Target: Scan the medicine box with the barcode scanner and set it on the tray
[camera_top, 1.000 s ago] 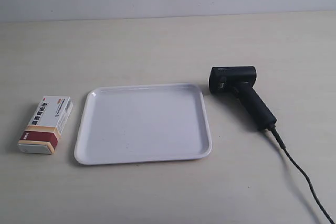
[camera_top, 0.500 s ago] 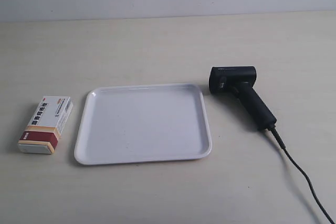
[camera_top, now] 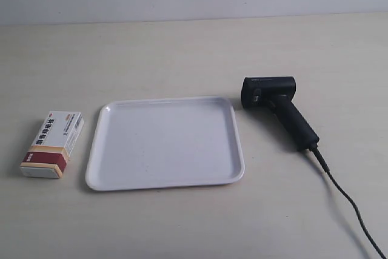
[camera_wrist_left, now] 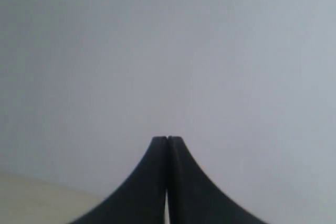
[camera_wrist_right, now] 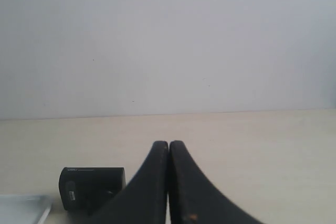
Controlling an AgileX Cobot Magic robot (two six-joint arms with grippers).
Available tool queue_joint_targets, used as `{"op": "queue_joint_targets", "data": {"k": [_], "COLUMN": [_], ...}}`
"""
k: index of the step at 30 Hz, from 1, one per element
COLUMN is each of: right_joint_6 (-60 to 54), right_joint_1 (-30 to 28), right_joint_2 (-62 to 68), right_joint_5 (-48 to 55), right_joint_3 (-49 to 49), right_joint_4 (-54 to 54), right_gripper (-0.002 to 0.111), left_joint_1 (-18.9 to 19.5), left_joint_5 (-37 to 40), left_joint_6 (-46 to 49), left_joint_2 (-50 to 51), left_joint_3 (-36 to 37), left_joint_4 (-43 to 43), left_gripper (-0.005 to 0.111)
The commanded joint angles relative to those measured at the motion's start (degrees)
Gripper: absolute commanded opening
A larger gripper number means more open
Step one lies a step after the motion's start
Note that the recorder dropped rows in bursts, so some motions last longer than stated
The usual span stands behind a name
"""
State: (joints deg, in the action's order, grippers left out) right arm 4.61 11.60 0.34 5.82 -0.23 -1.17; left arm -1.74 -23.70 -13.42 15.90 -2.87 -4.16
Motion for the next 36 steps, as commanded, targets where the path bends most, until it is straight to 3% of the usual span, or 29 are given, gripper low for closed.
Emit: {"op": "queue_joint_targets", "data": {"k": [1, 4, 8, 14, 17, 22, 27, 36], "right_joint_6": [-0.2, -0.2, -0.2, -0.2, -0.2, -0.2, -0.2, -0.2], "right_joint_1": [-0.4, -0.4, -0.4, -0.4, -0.4, -0.4, -0.4, -0.4], "right_joint_2": [-0.3, -0.3, -0.3, -0.3, -0.3, -0.3, -0.3, -0.3], "right_joint_5": [-1.5, -1.5, -1.6, -1.6, -1.6, -1.6, -2.5, -2.5], "right_joint_3": [0.2, 0.2, 0.2, 0.2, 0.2, 0.2, 0.2, 0.2], "right_joint_4": [-0.4, -0.4, -0.4, -0.4, -0.4, -0.4, -0.3, -0.3], "right_gripper": [0.000, 0.000, 0.000, 0.000, 0.000, 0.000, 0.000, 0.000], "left_joint_1": [0.0, -0.1, -1.5, -7.3, -9.3, -9.2, -9.1, -7.9], "left_joint_5": [1.1, 1.4, -0.4, -0.7, 1.9, 2.8, 3.0, 0.2], "left_joint_6": [0.9, -2.3, -16.6, -20.9, -20.8, -19.2, -17.1, -9.9], "left_joint_2": [18.1, 31.6, 49.7, 70.3, 75.1, 77.6, 77.6, 84.2], "left_joint_3": [-3.5, -6.4, -11.2, -18.0, -20.5, -21.4, -21.4, -21.4], "left_joint_4": [2.5, 12.4, 31.7, 35.3, 36.8, 37.8, 37.8, 37.8], "left_gripper": [0.000, 0.000, 0.006, 0.037, 0.051, 0.080, 0.101, 0.105]}}
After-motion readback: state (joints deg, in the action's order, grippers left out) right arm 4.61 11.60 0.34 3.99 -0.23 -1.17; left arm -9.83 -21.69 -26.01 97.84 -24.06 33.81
